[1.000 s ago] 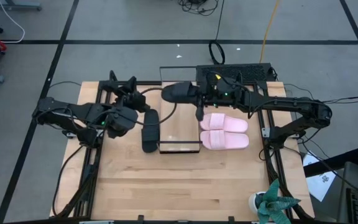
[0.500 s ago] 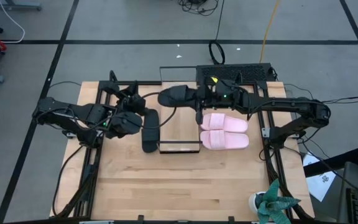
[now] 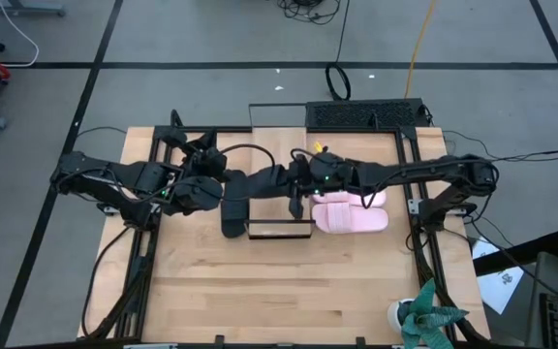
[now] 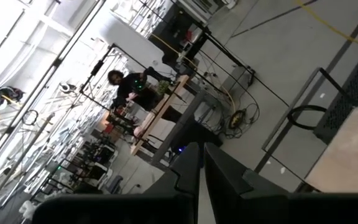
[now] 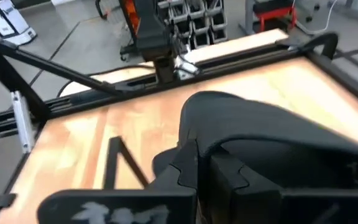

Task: Pick and place slides into the shelf
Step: Put the left black slide on the shelf

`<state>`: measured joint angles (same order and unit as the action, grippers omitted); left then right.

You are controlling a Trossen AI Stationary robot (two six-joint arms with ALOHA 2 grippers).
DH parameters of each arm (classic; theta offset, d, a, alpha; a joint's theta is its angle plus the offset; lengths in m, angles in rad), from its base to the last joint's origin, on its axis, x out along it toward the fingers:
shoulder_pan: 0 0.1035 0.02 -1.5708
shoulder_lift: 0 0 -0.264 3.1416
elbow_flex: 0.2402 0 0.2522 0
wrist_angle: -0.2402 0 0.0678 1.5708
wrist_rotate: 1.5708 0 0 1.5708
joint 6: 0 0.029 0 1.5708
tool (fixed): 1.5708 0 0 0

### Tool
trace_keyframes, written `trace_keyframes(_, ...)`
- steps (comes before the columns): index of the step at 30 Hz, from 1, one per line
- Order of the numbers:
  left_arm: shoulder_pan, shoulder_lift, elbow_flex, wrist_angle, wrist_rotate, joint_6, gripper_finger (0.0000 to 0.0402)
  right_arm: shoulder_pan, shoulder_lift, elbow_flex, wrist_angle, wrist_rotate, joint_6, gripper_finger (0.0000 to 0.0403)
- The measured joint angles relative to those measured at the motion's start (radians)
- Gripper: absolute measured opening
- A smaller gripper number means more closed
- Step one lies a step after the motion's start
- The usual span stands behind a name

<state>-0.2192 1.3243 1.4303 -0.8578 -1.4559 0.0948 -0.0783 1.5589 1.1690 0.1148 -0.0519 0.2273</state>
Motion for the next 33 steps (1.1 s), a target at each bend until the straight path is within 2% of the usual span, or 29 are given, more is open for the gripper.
trace_keyframes(6,0.0,0.0,0.0,-0.081,0.051,-0.073,0.0031,0.026,0.004,0.0,-0.017,0.003,0.034,0.0)
trace_keyframes(10,0.001,0.0,0.0,-0.167,0.084,-0.161,0.0031,0.027,0.004,0.0,-0.059,0.055,0.034,0.0)
trace_keyframes(14,0.001,0.0,0.0,-0.266,0.12,-0.263,0.0031,0.027,0.005,-0.001,-0.089,0.056,0.039,0.0)
trace_keyframes(18,0.001,0.0,0.0,-0.371,0.166,-0.377,0.0031,0.021,0.007,-0.047,-0.053,0.054,0.039,0.0)
trace_keyframes(24,0.001,0.0,0.0,-0.518,0.236,-0.567,0.0031,-0.015,0.008,-0.154,0.106,0.049,0.048,0.0)
trace_keyframes(26,0.001,0.0,0.0,-0.552,0.259,-0.616,0.0031,-0.035,0.008,-0.171,0.126,0.02,0.044,0.0)
trace_keyframes(30,0.001,0.0,0.0,-0.569,0.291,-0.678,0.0031,-0.075,0.008,-0.185,0.16,-0.05,-0.025,0.0)
trace_keyframes(33,0.001,0.0,0.0,-0.569,0.317,-0.684,0.0031,-0.105,0.008,-0.186,0.16,-0.054,-0.095,0.0)
